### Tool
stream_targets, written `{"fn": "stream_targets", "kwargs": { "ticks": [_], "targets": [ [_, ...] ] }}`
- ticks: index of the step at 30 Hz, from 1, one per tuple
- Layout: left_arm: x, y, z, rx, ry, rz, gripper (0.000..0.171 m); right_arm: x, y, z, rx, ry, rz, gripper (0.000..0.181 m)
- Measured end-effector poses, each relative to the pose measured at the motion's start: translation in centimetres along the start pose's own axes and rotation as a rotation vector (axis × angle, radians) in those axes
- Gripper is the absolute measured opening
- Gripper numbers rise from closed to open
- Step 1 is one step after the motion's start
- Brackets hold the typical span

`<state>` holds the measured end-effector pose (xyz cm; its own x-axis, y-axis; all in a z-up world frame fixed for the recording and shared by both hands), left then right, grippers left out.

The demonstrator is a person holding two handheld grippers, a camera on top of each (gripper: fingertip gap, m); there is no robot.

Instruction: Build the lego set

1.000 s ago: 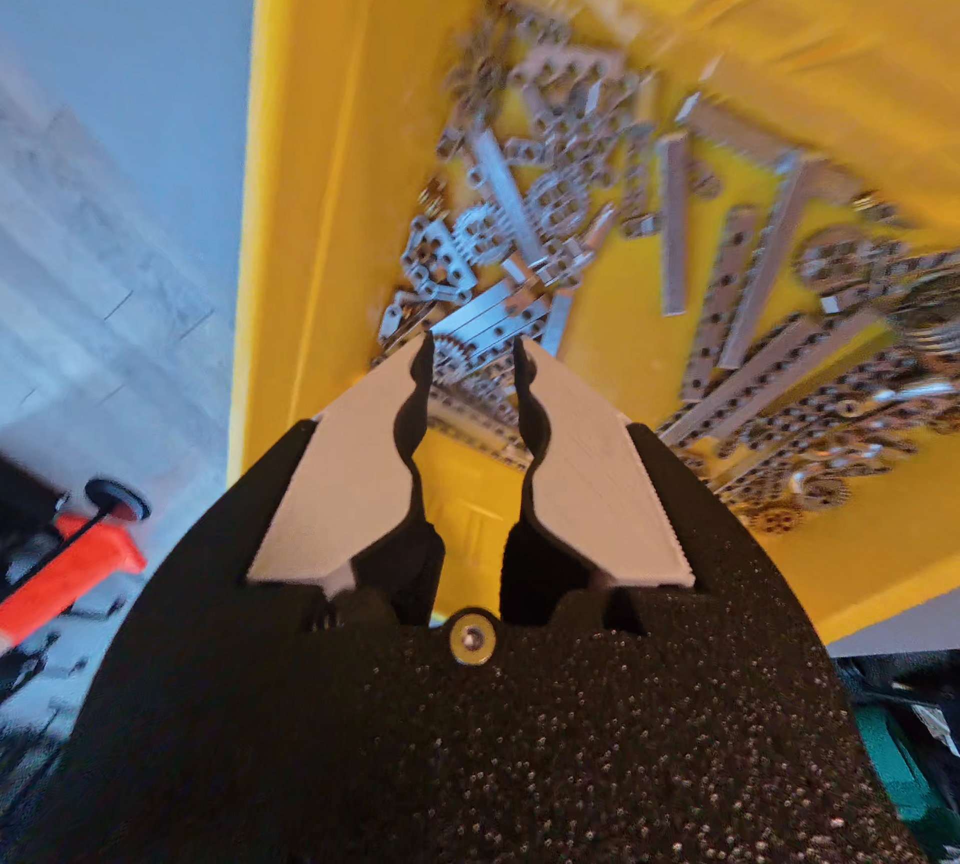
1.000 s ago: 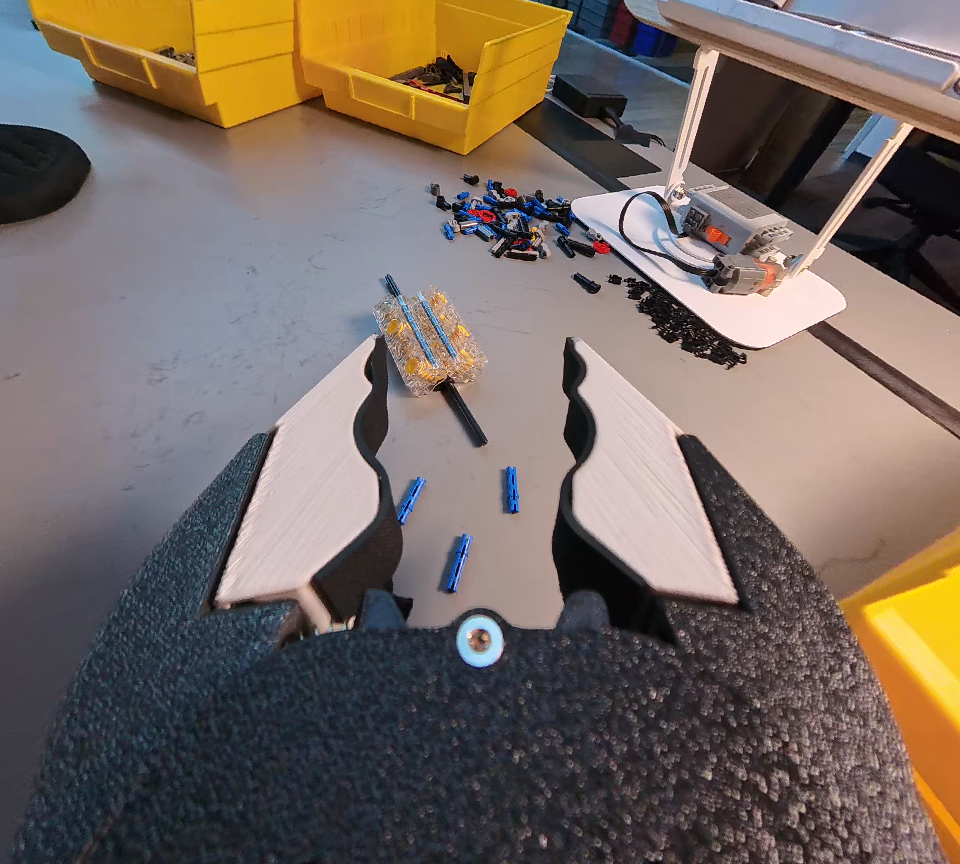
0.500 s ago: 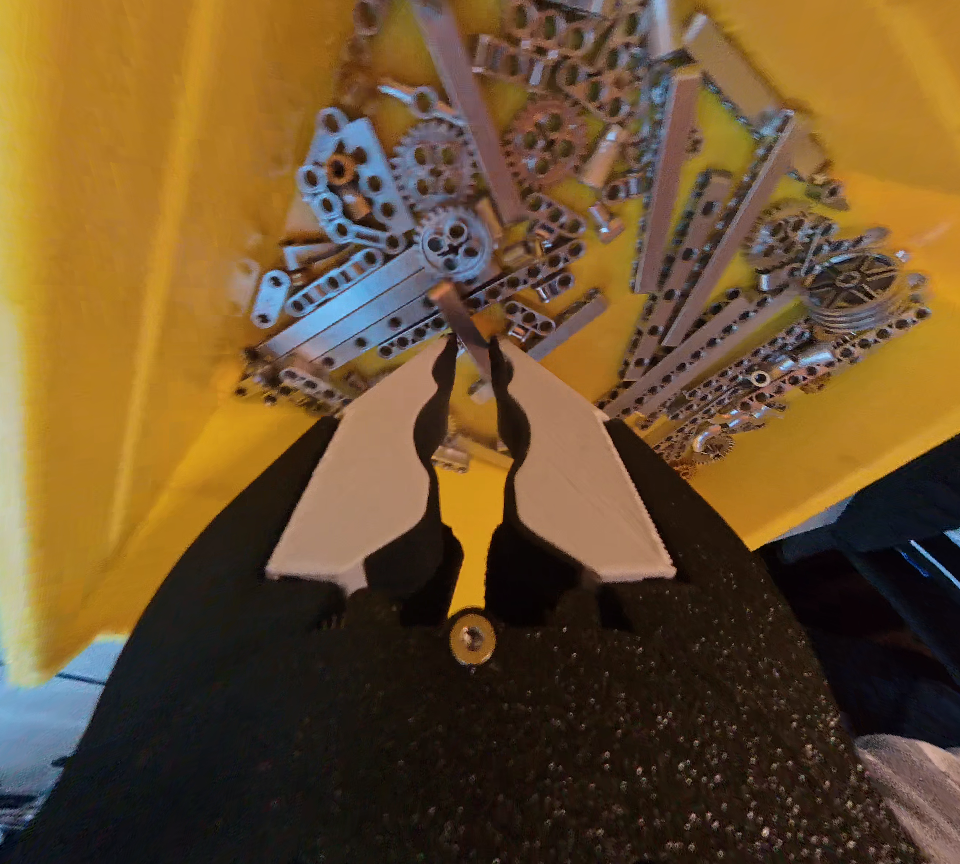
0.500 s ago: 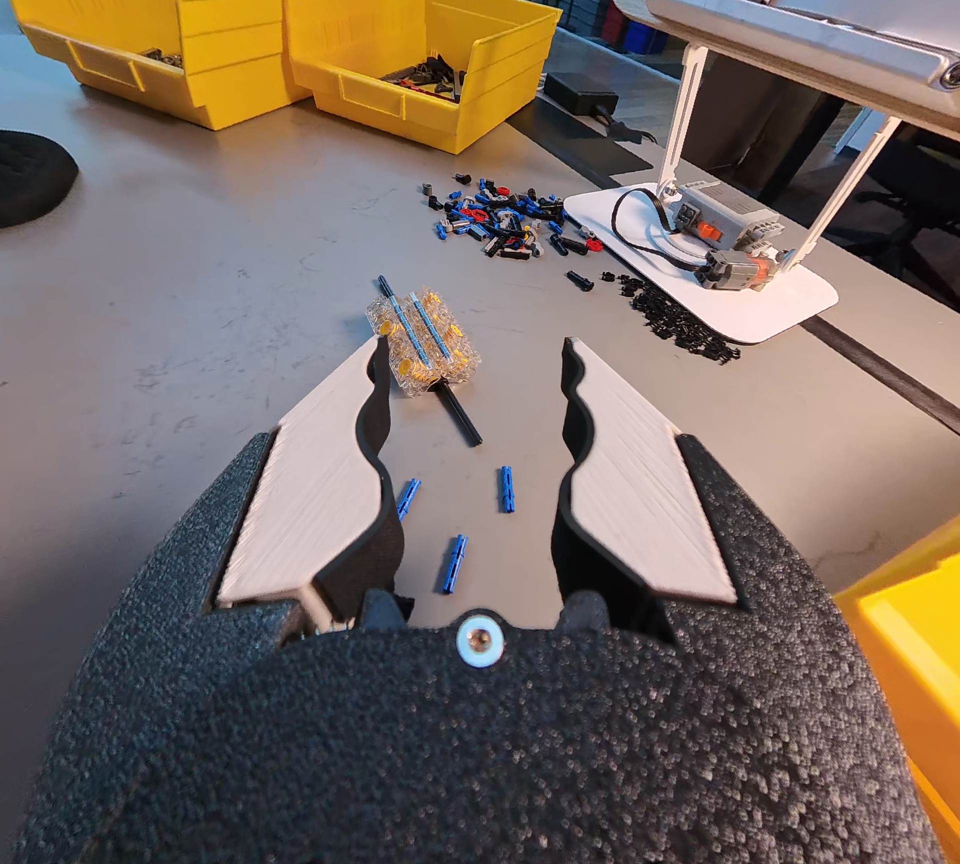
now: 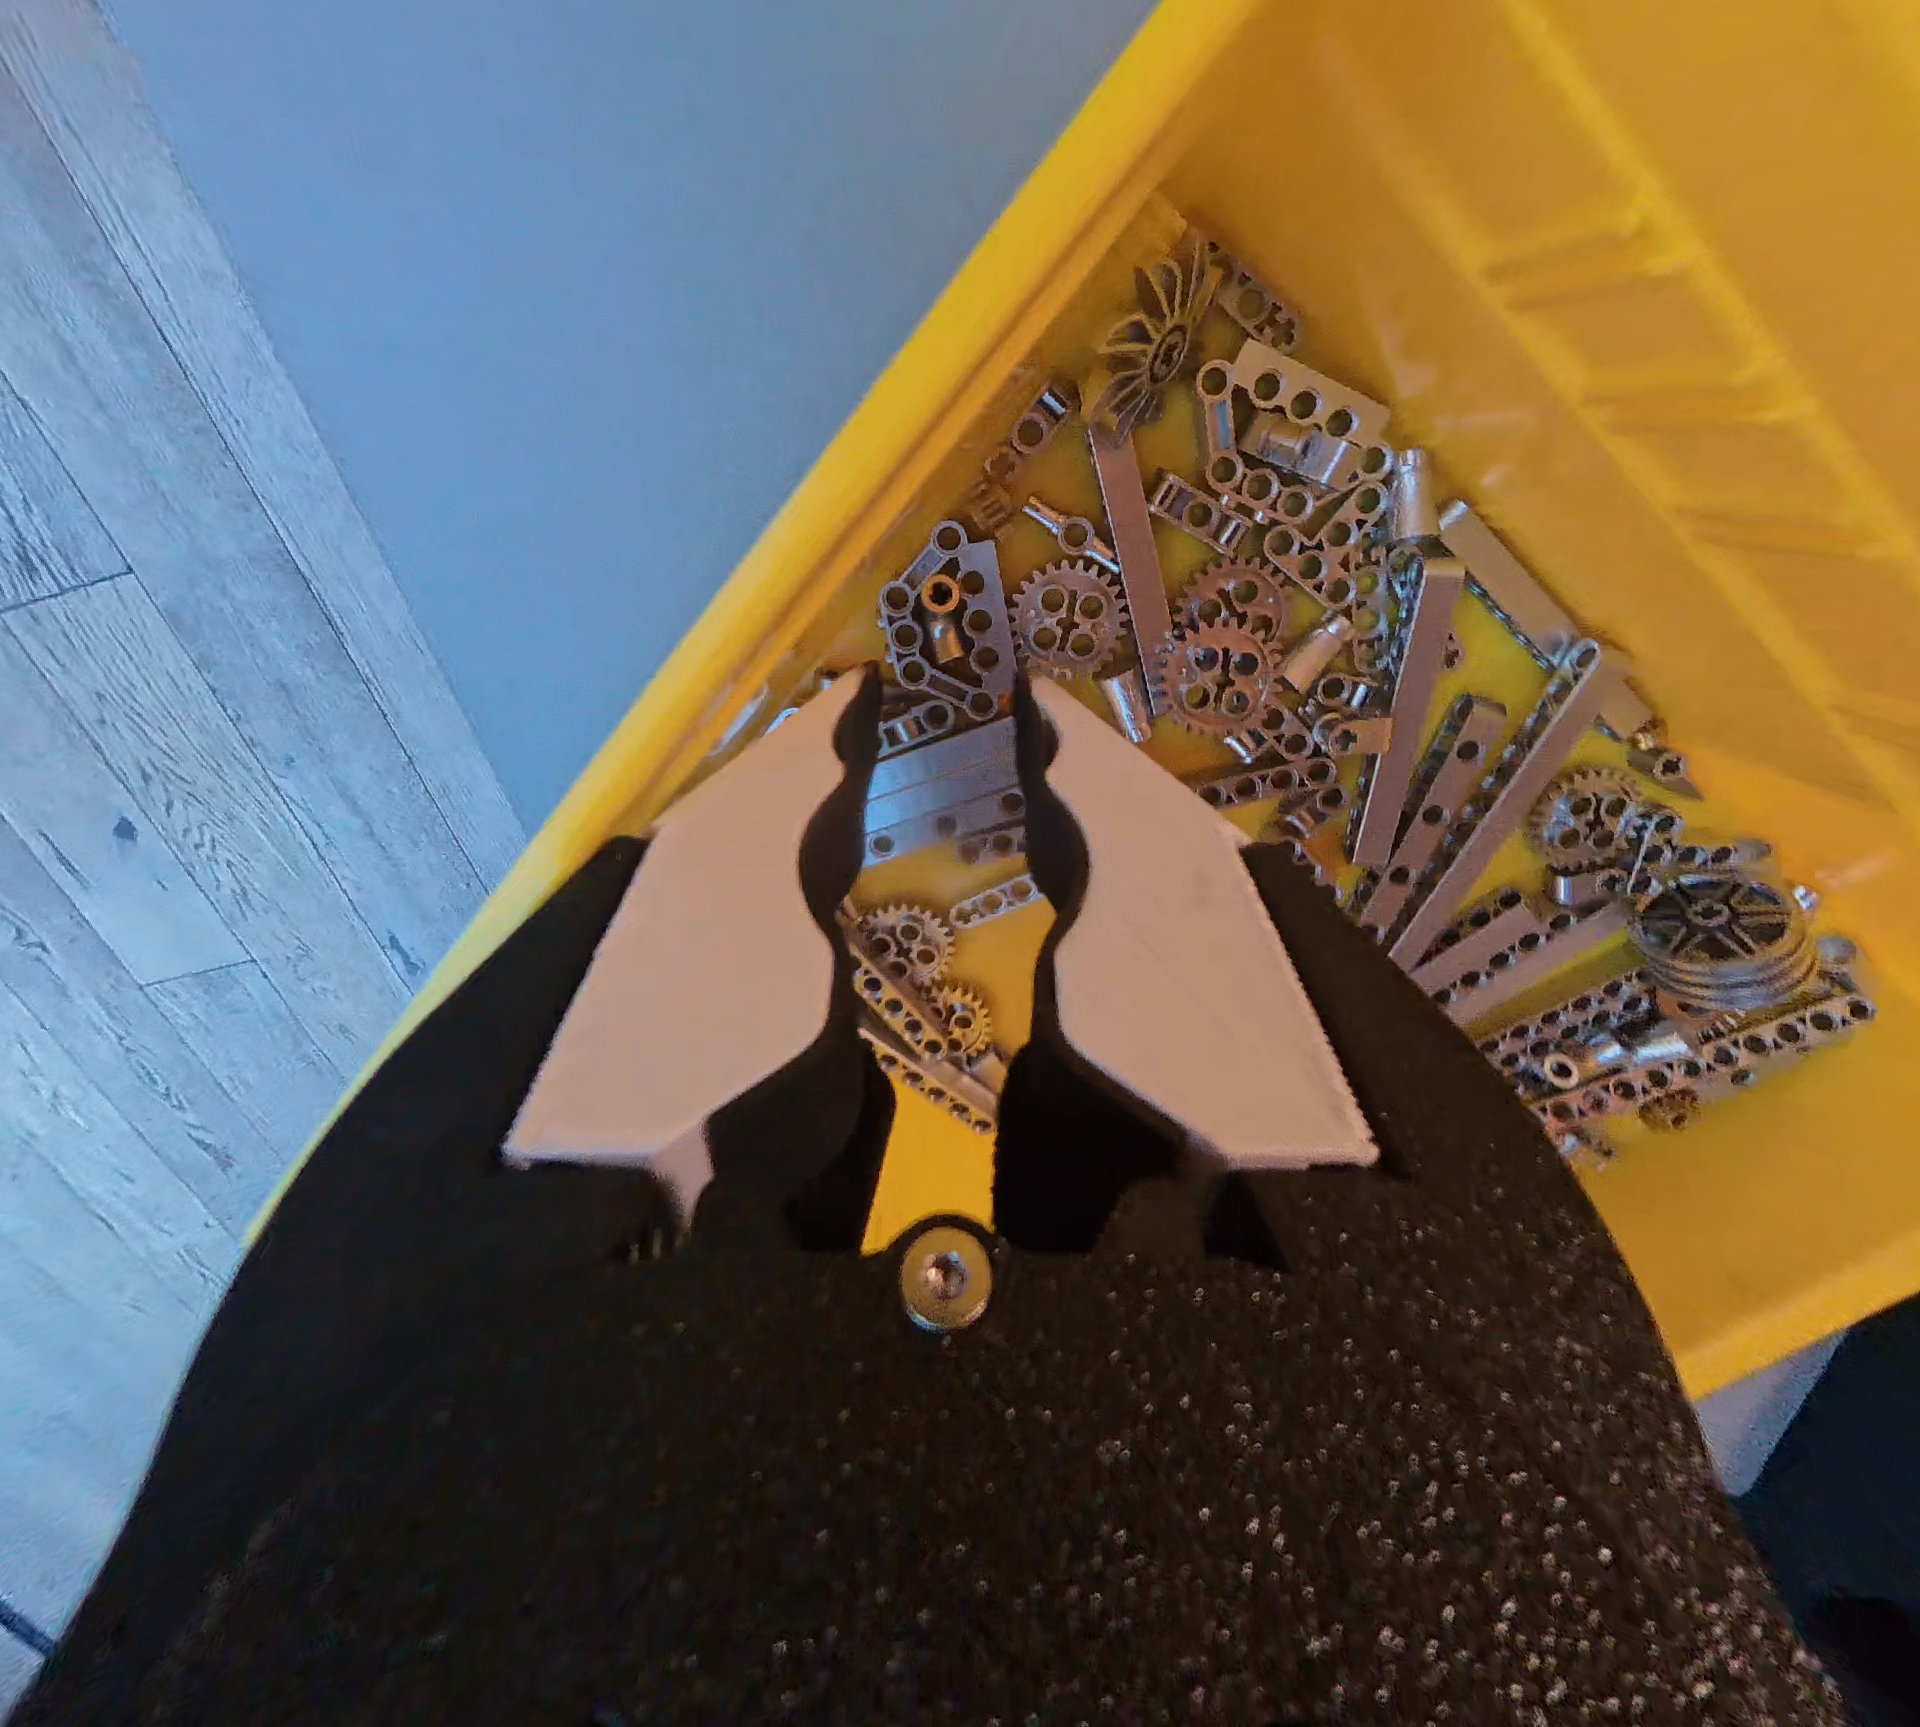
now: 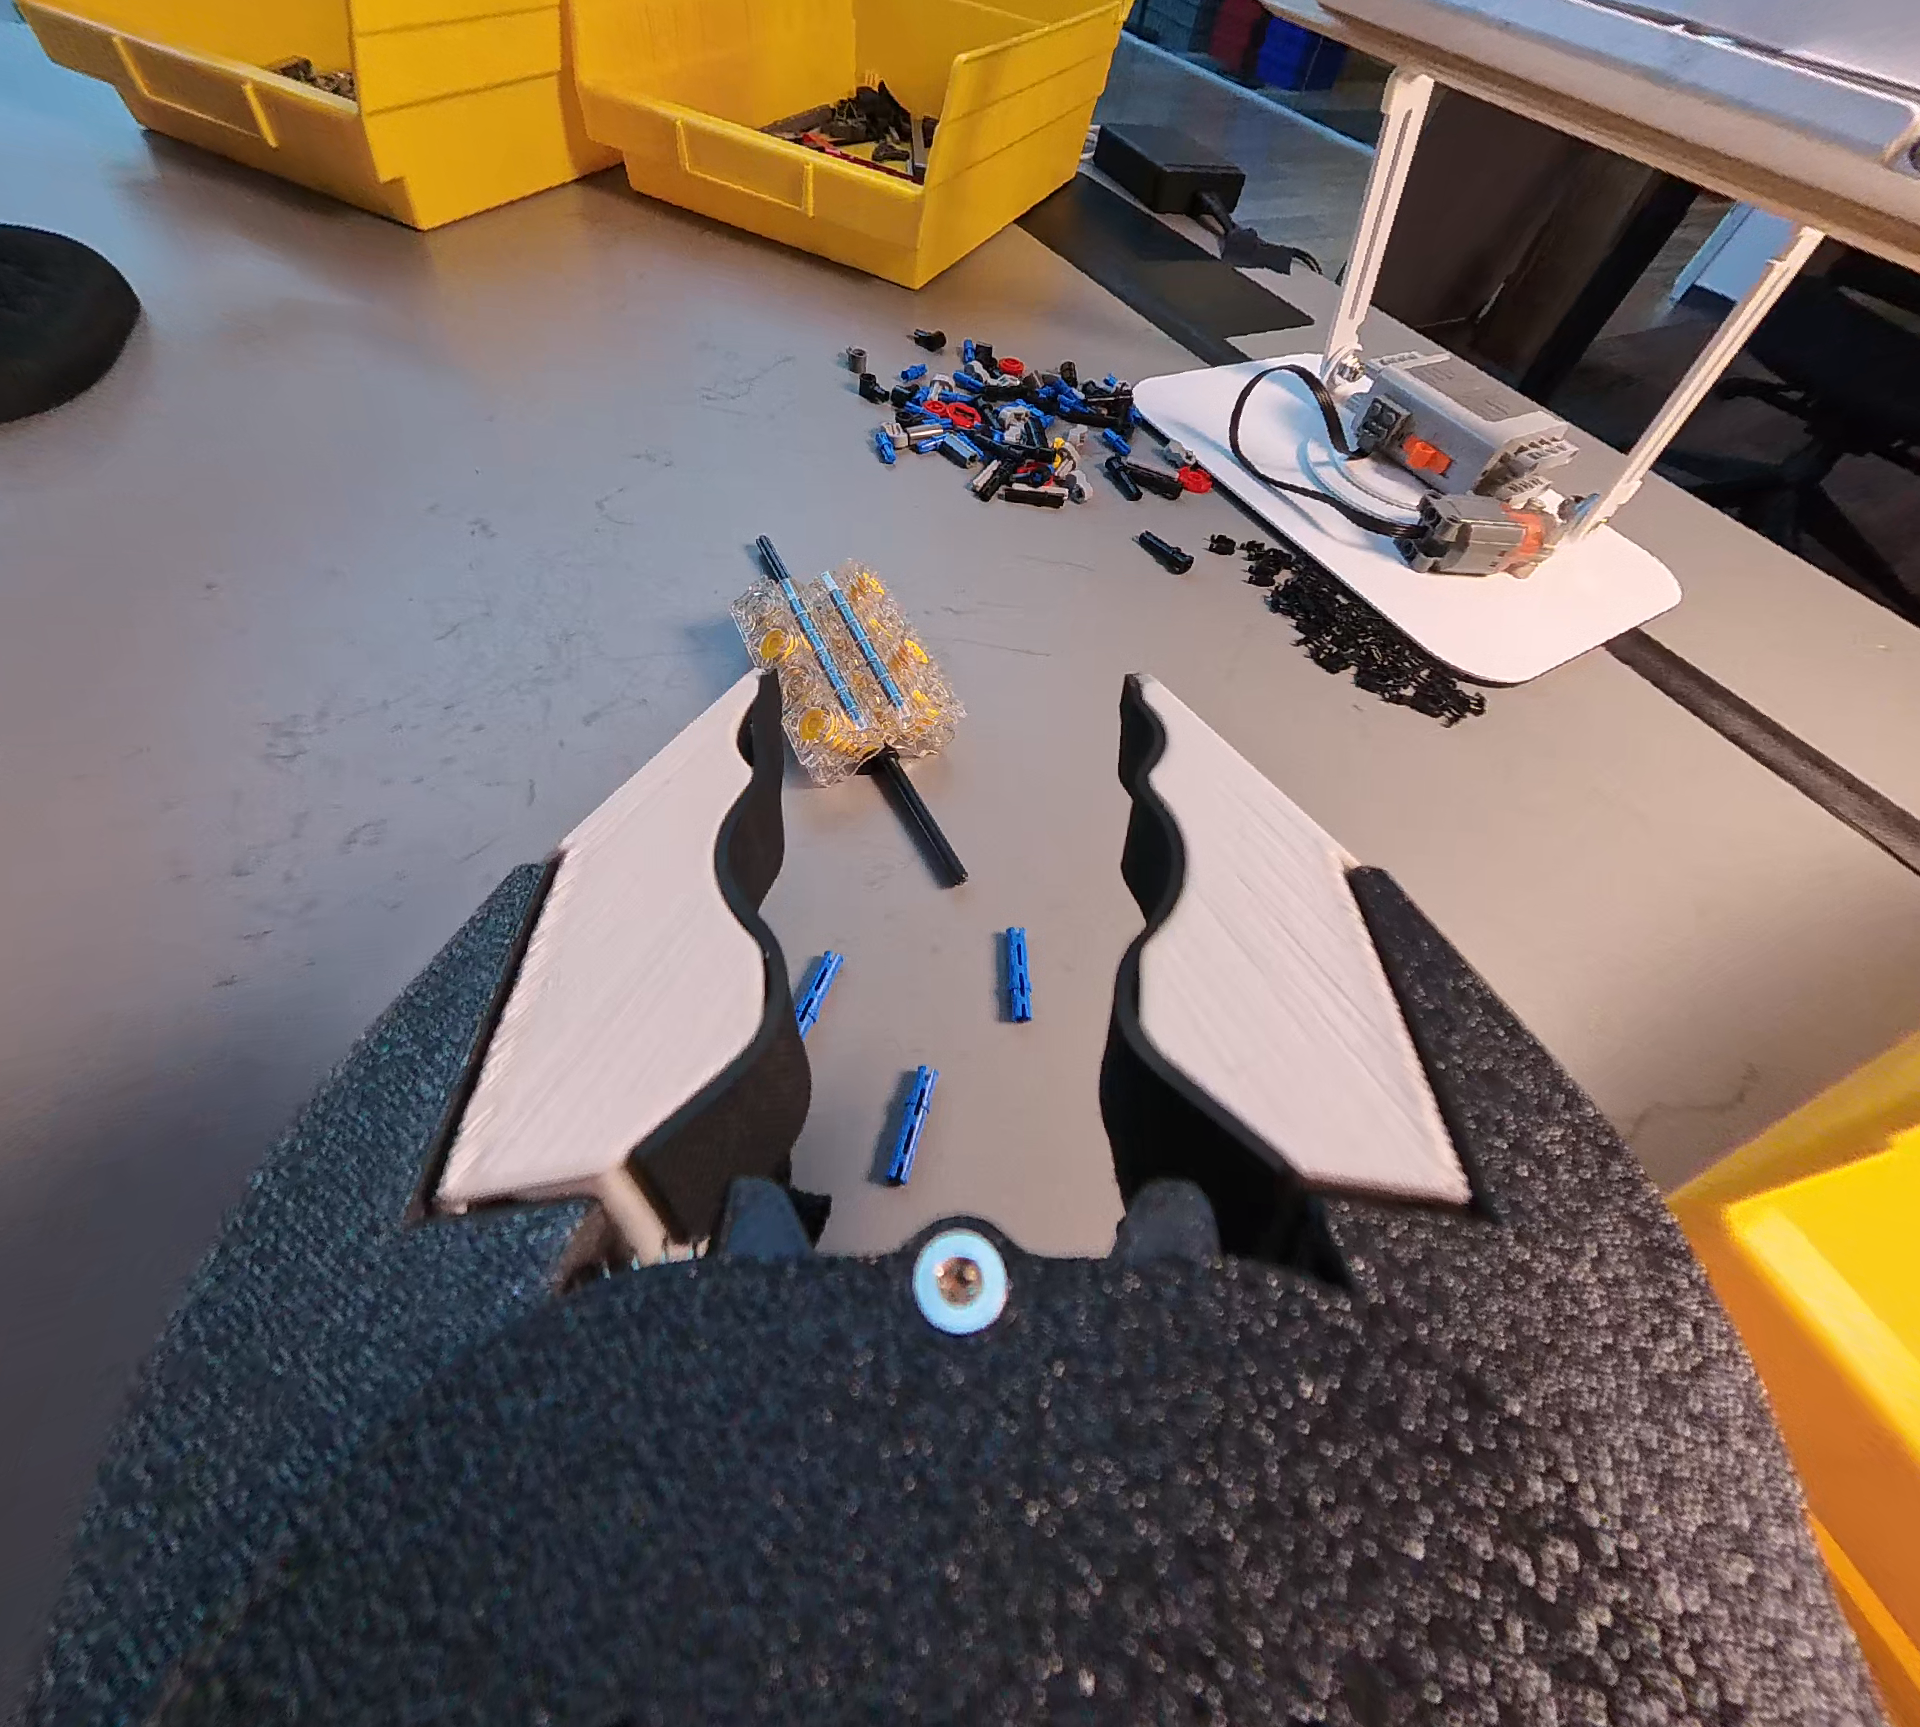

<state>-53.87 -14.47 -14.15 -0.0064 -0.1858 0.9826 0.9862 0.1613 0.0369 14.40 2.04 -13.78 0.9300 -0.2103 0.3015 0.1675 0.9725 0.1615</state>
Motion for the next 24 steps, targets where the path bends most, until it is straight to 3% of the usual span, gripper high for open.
{"fn": "stream_targets", "kwargs": {
  "ticks": [5, 9, 11, 13, 16, 18, 20, 22, 24],
  "targets": [
    [-2.3, 0.0, 0.0, 0.035, -0.016, 0.019, 0.034, 0.1, 0.2, 0.0, -0.013, 0.009, -0.005, 0.063],
    [-2.7, 0.2, 0.1, 0.143, 0.004, -0.091, 0.034, 0.1, 0.2, 0.1, -0.017, 0.011, 0.001, 0.062],
    [-2.7, 0.3, 0.1, 0.145, -0.008, -0.115, 0.027, 0.1, 0.1, 0.0, -0.012, 0.010, 0.003, 0.062],
    [-2.6, 0.7, -0.3, 0.089, -0.062, -0.108, 0.003, 0.2, 0.1, 0.0, -0.005, 0.010, 0.000, 0.061],
    [-2.4, 1.7, -1.3, 0.029, -0.147, -0.148, 0.000, 0.4, 0.1, -0.1, -0.005, 0.008, -0.005, 0.061],
    [-1.8, 1.2, -1.8, -0.013, -0.187, -0.062, 0.000, 0.5, 0.2, -0.1, -0.011, 0.012, -0.005, 0.060],
    [-1.1, 1.0, -1.5, -0.026, -0.131, -0.024, 0.001, 0.5, 0.2, -0.1, -0.013, 0.009, 0.000, 0.060],
    [-0.8, 1.0, -0.6, -0.015, -0.034, -0.024, 0.020, 0.4, 0.1, -0.1, -0.009, 0.000, 0.006, 0.059],
    [-1.1, 0.7, 0.1, -0.019, 0.029, 0.014, 0.028, 0.2, 0.0, -0.2, -0.002, -0.012, 0.009, 0.059]
  ]
}}
Point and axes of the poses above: each gripper's, where its closed fingertips meet, x back along the fingers, z out of its top, y = z × x across the jaws, the point moved 7 cm from there along x, back along the fingers, and after that the axes turned 3 degrees about -z, right-handed, at the moved point
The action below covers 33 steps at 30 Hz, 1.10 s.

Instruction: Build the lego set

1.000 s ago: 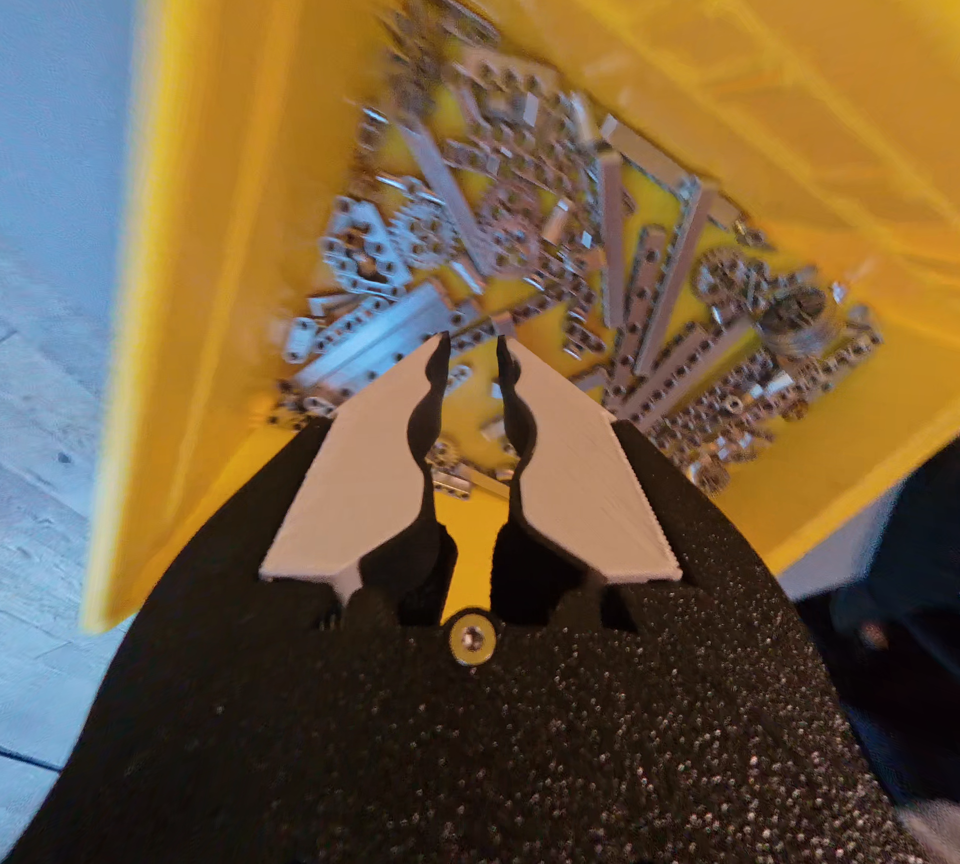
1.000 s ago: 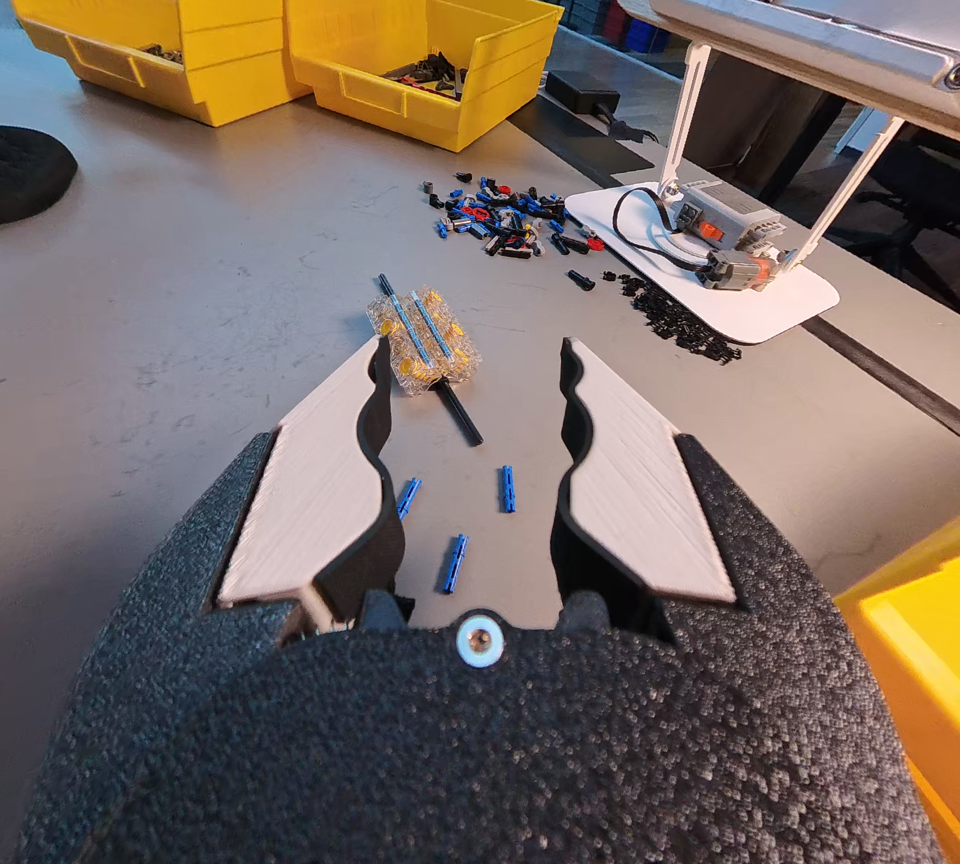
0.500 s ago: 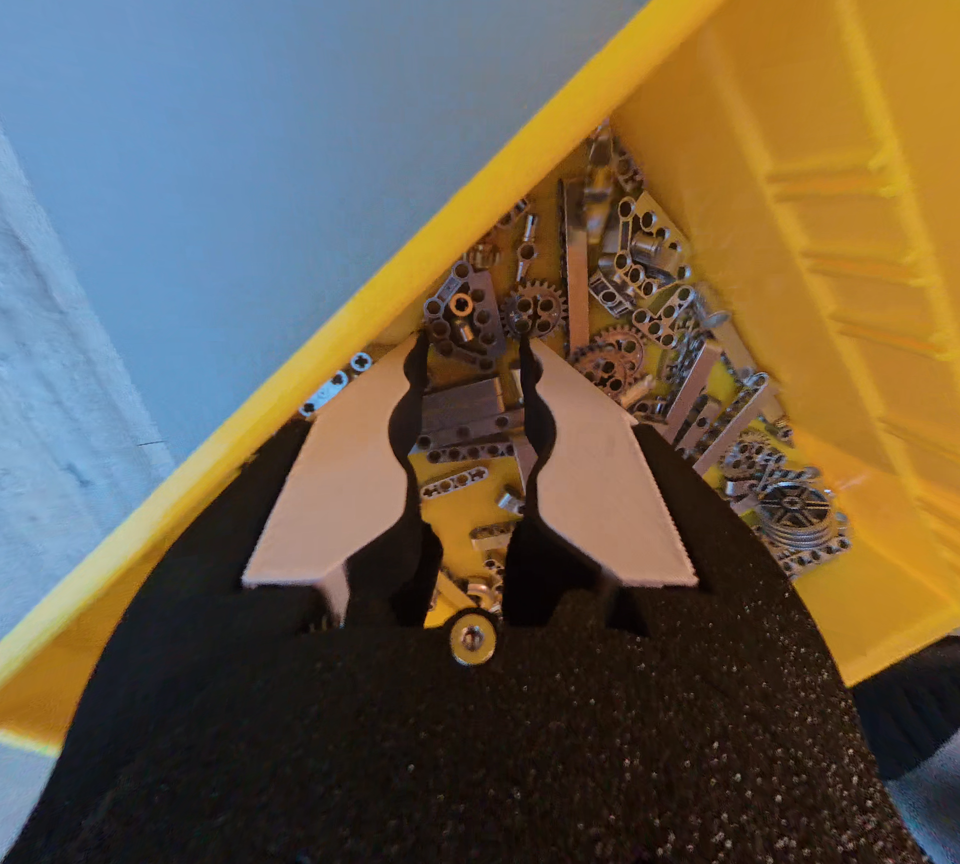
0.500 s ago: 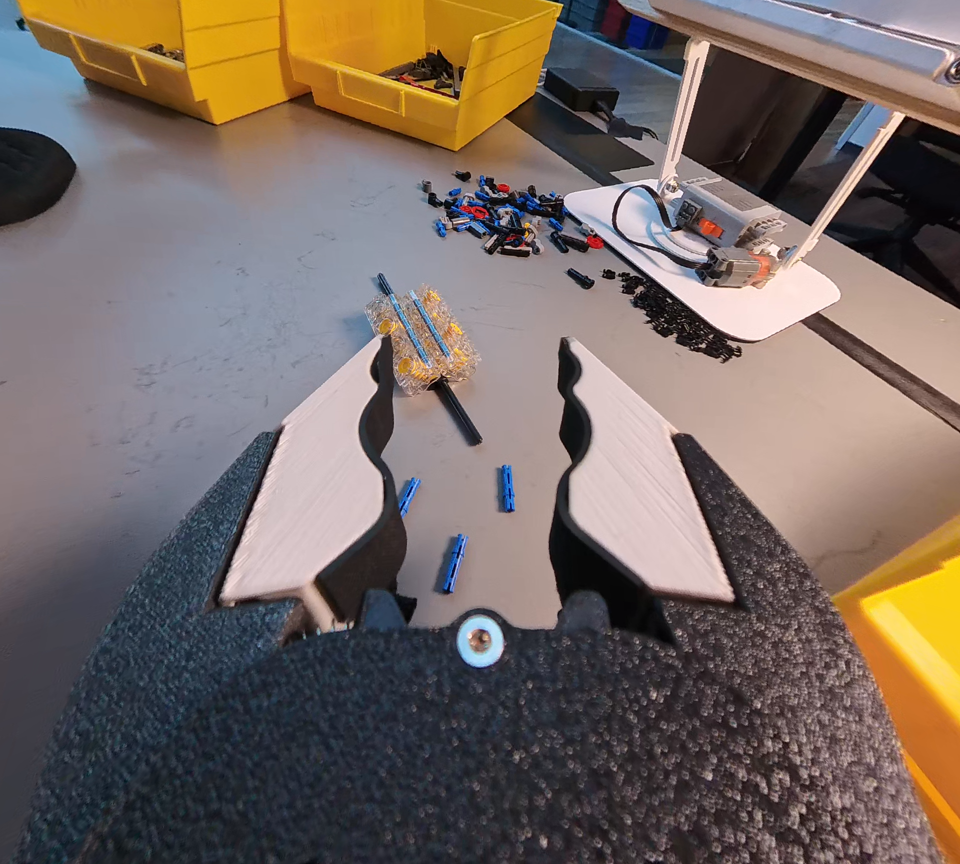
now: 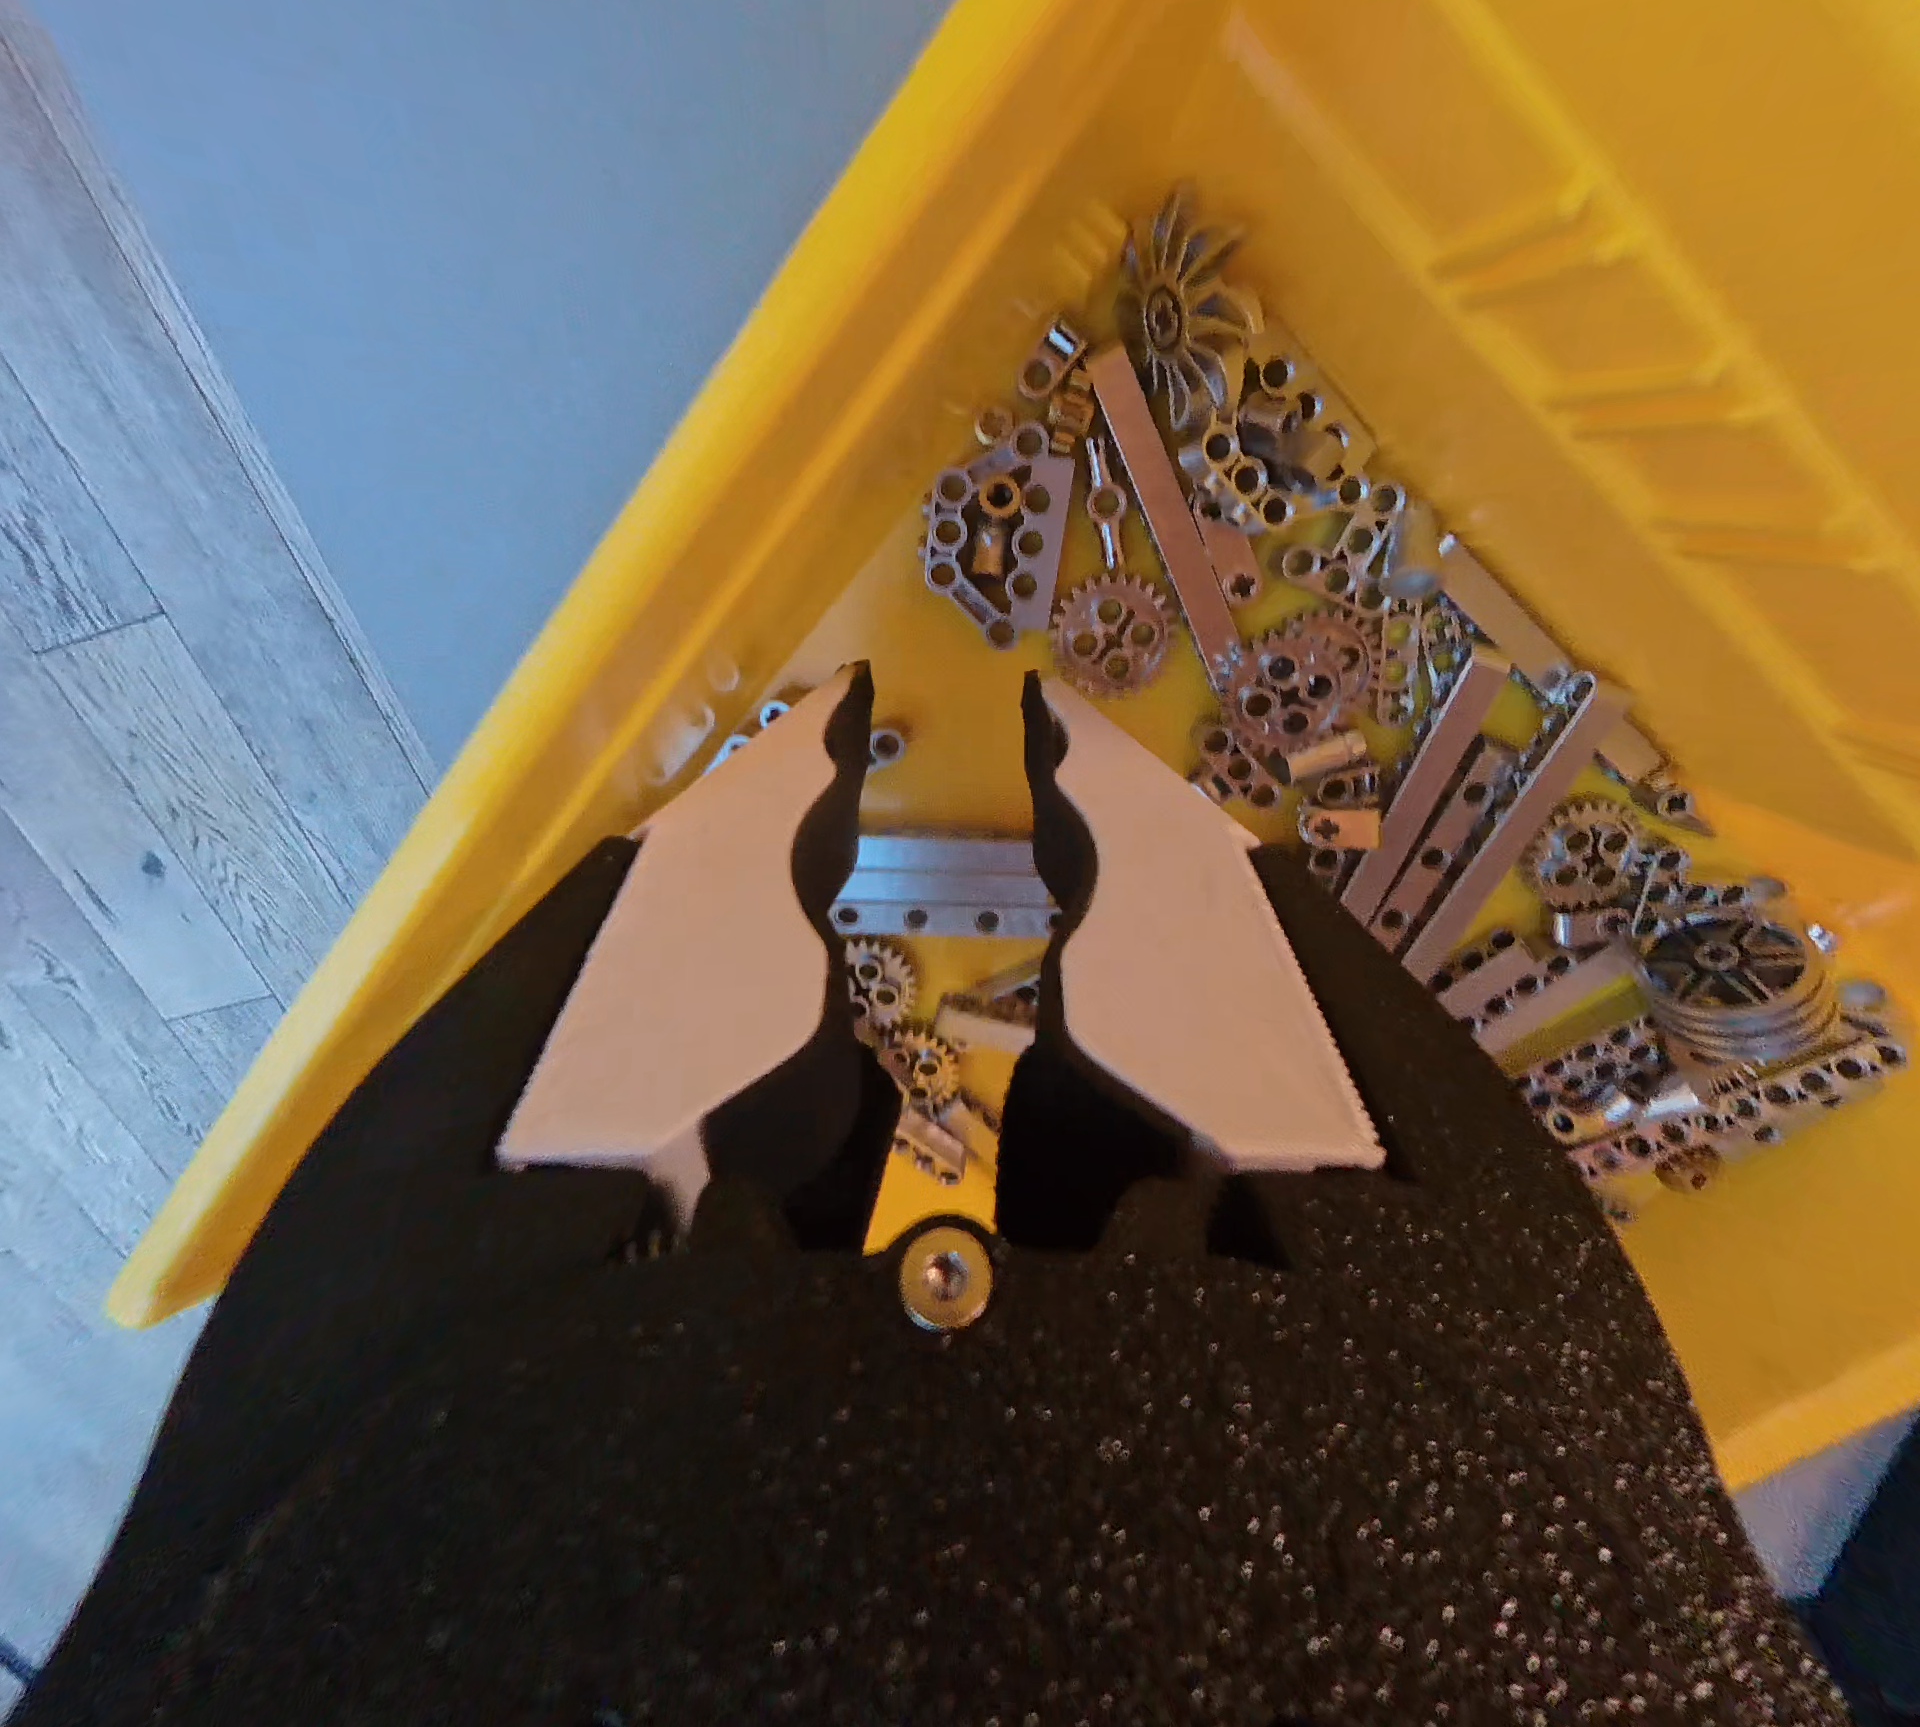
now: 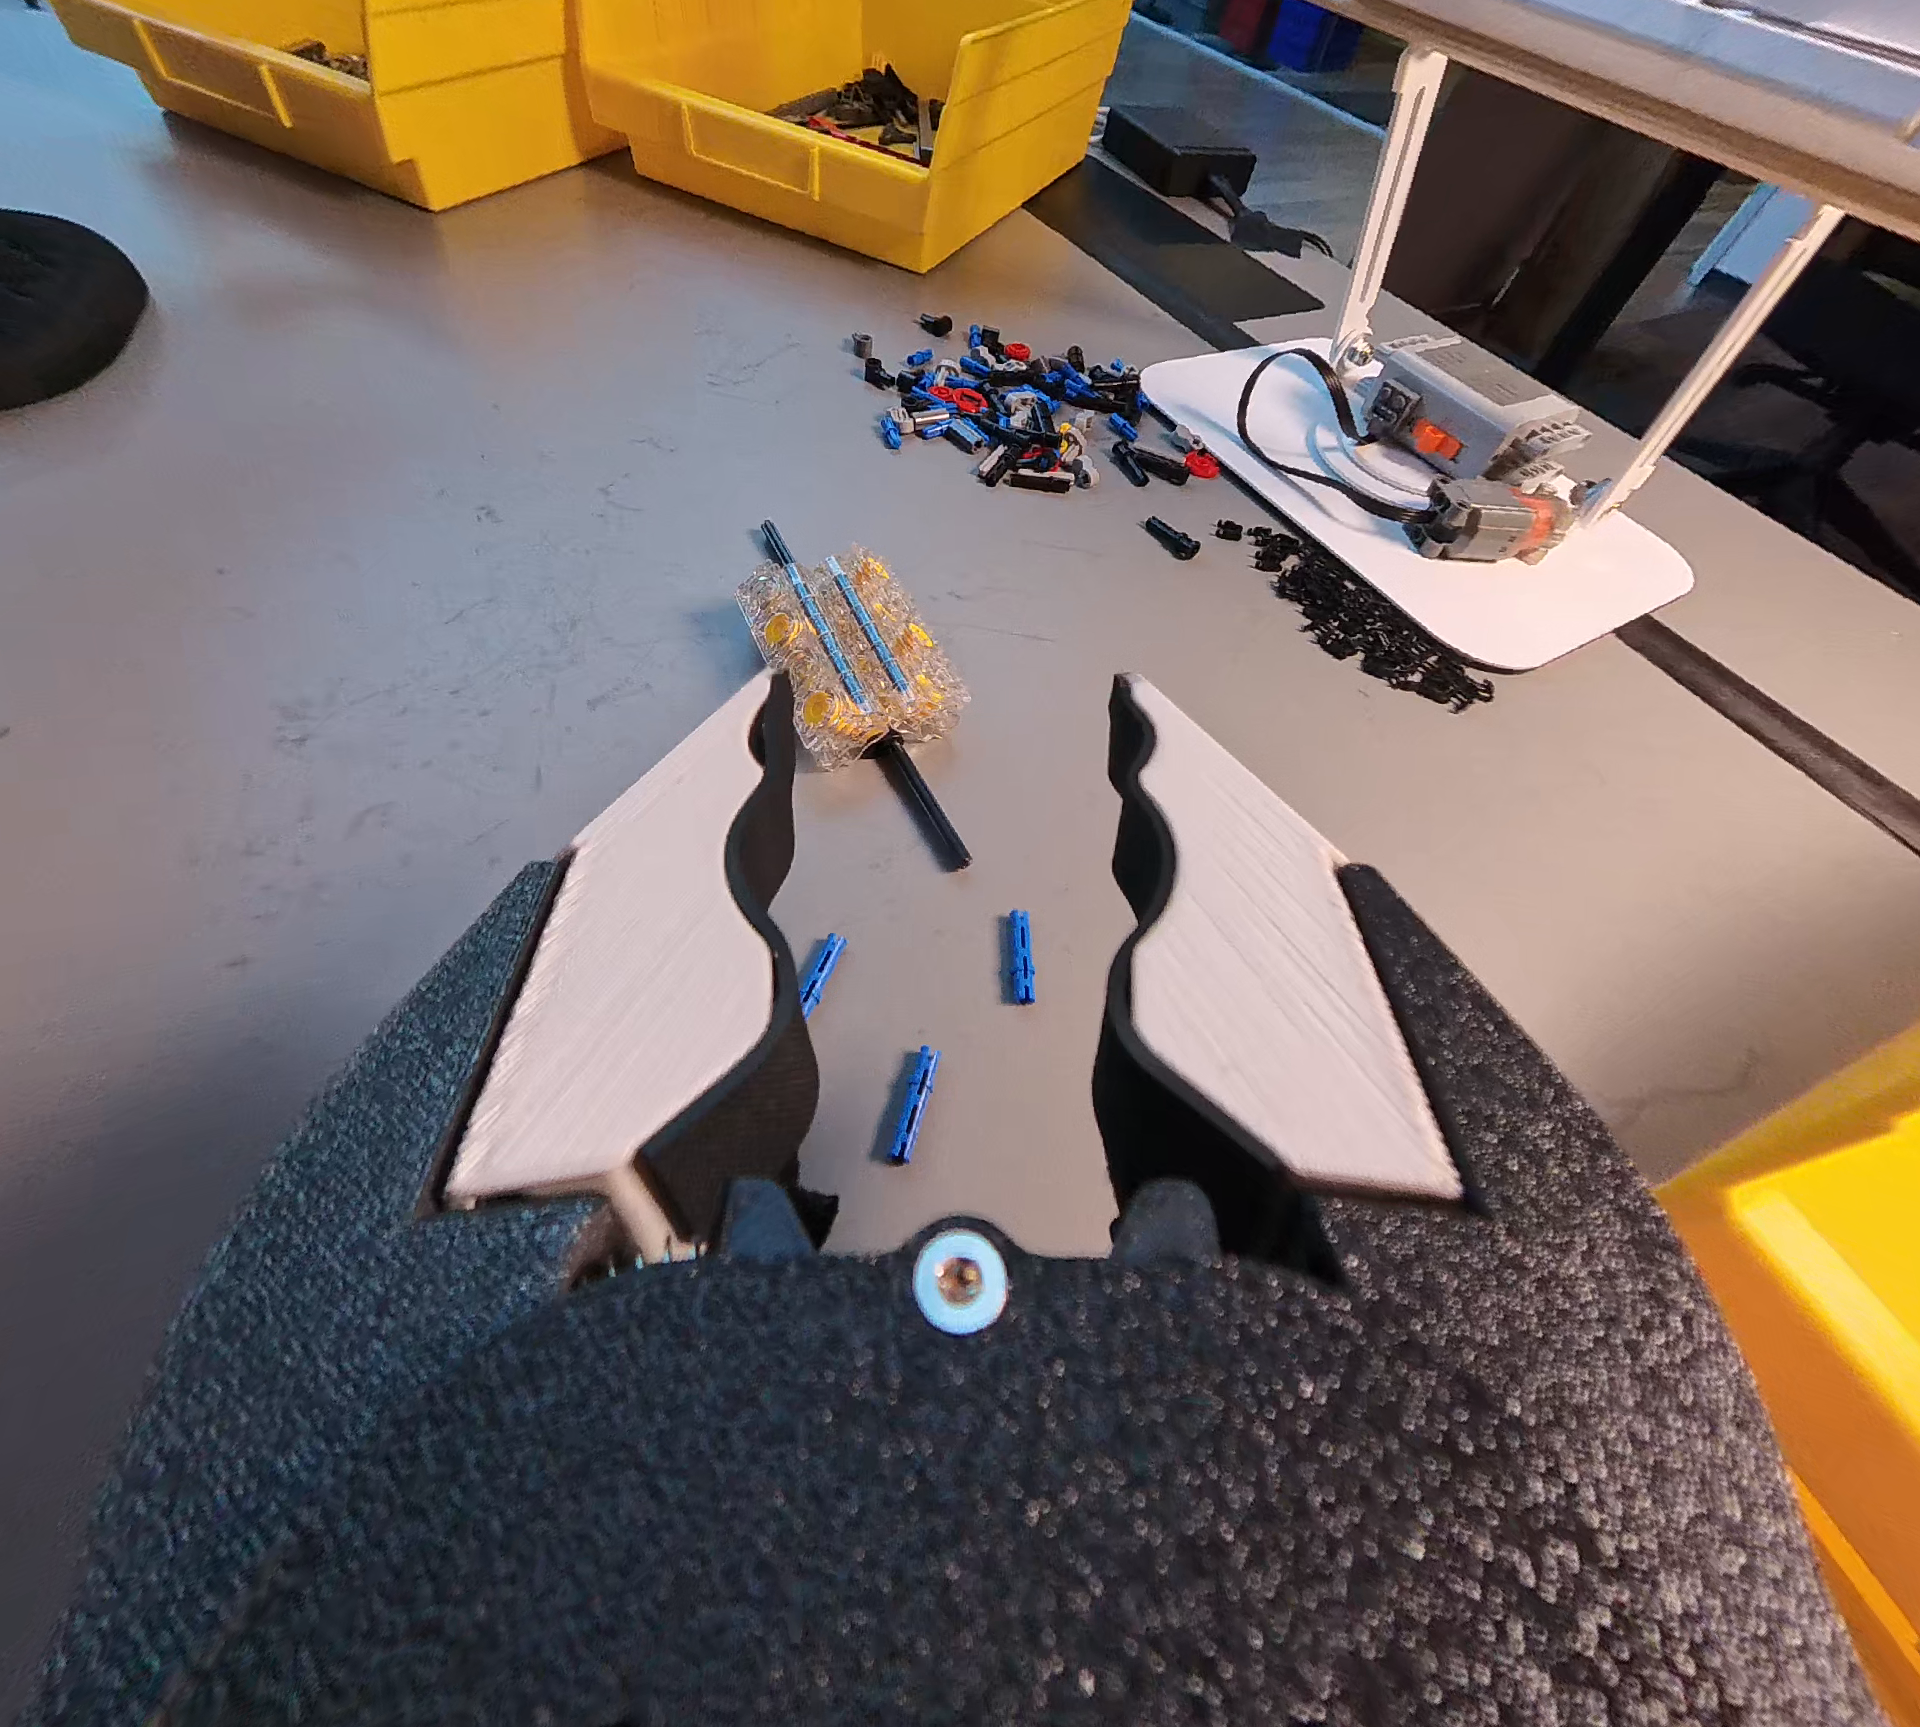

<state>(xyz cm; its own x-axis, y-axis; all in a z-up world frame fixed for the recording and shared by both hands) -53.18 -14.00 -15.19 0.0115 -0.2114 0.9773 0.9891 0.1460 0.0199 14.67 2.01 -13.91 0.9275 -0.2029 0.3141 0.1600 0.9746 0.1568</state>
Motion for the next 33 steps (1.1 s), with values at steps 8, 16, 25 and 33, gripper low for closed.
{"fn": "stream_targets", "kwargs": {
  "ticks": [8, 16, 25, 33],
  "targets": [
    [-2.2, 0.9, 1.3, 0.015, 0.065, -0.067, 0.031, 0.1, 0.2, 0.0, -0.010, 0.009, -0.016, 0.057],
    [-1.9, 0.9, 0.9, -0.045, 0.027, -0.011, 0.024, 0.1, 0.0, -0.1, 0.008, -0.004, -0.014, 0.056],
    [4.8, 2.6, -0.9, -0.607, 0.160, 0.624, 0.025, 0.4, 0.2, -0.2, 0.004, -0.008, -0.018, 0.056],
    [7.3, 4.6, -3.7, -0.507, 0.333, 0.436, 0.025, 0.3, -0.1, -0.4, 0.025, -0.029, -0.016, 0.056]
  ]
}}
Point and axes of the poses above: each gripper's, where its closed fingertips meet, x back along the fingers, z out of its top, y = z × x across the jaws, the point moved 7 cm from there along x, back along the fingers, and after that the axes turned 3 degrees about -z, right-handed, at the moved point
